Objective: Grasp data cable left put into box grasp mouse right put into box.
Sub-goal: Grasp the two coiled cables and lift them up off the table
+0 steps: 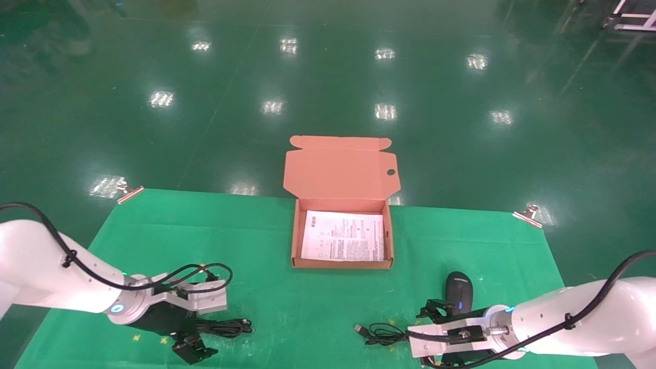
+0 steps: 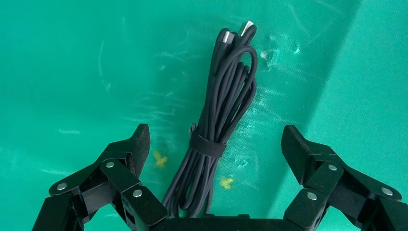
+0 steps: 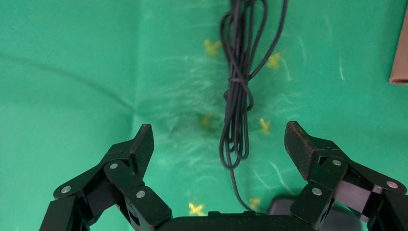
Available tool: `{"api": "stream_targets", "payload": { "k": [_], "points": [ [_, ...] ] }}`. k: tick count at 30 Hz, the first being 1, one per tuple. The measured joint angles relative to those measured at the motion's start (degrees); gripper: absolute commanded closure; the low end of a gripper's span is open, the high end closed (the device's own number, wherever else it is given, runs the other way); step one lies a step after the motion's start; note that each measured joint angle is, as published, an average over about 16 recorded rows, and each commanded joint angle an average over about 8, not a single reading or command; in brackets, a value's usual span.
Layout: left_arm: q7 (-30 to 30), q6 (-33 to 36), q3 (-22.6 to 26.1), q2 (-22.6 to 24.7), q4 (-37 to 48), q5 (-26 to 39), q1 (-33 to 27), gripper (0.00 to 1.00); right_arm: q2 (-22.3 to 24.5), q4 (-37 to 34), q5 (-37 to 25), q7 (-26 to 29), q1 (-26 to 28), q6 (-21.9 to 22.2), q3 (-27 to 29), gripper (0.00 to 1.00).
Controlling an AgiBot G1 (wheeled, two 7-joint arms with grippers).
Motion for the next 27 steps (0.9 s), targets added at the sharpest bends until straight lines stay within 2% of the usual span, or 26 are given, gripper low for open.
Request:
{"api": "stream_targets", "payload": {
  "k": [2,10,27],
  "points": [
    [0.52,-0.36,-0.14,0.31,1.44,-0.21,-0.21,1.0,-0.46,-1.13,0.15,-0.31,0.02,0.6,0.11,0.98],
    [1.32,-0.96,-0.43,0.74,3.6,-0.67,-0.5,1.0,-1.07,-2.99,0.58,-0.57,0.0,1.65,0.45,1.0],
    [0.93,-0.48,-0.25,0.42,2.0,-0.44,-0.35,1.0,-0.72,-1.71,0.4,-0.54,0.03,0.9,0.26,1.0]
  ]
}}
